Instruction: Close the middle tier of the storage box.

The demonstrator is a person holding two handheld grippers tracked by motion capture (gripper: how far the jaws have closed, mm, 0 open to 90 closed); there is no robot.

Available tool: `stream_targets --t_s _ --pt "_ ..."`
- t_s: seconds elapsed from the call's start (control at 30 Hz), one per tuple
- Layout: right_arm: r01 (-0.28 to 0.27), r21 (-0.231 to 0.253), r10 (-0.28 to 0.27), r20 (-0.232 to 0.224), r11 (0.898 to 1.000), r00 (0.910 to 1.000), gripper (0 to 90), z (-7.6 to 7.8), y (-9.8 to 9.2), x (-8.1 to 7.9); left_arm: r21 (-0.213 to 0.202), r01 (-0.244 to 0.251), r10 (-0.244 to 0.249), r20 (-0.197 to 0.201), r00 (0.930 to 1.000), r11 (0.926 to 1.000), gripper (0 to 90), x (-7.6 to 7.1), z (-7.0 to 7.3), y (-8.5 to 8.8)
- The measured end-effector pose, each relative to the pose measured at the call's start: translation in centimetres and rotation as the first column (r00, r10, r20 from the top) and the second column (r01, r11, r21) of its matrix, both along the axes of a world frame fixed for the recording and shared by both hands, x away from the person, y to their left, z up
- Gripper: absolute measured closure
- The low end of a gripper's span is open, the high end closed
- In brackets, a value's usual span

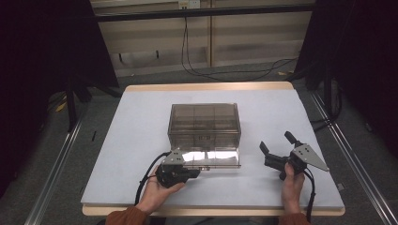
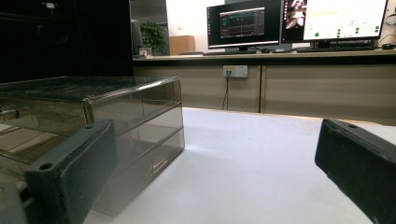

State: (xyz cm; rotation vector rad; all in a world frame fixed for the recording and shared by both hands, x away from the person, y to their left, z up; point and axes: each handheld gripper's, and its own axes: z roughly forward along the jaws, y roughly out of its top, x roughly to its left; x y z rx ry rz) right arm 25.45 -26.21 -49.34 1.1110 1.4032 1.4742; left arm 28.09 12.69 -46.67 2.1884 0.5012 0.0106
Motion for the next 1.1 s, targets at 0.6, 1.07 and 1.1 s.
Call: stream_targets --t_s 0.6,1.07,1.1 --pt "0.000 -0.002 0.000 0.001 1.000 1.0000 0.0 0.00 0.02 0.01 -0.014 -0.031 0.032 0.007 0.9995 0.9994 90.0 0.68 -0.23 0.37" --pt "0.002 -0.001 -0.002 0.003 1.000 1.0000 0.0 0.00 0.06 0.03 0.002 -0.040 0.040 0.012 0.9991 0.9992 90.0 0.88 -0.26 -0.22" --pt "0.001 -0.002 -0.001 0.001 1.000 1.0000 0.0 0.00 0.05 0.01 -0.004 -0.043 0.043 0.008 0.9991 0.9991 90.0 0.93 -0.27 -0.25"
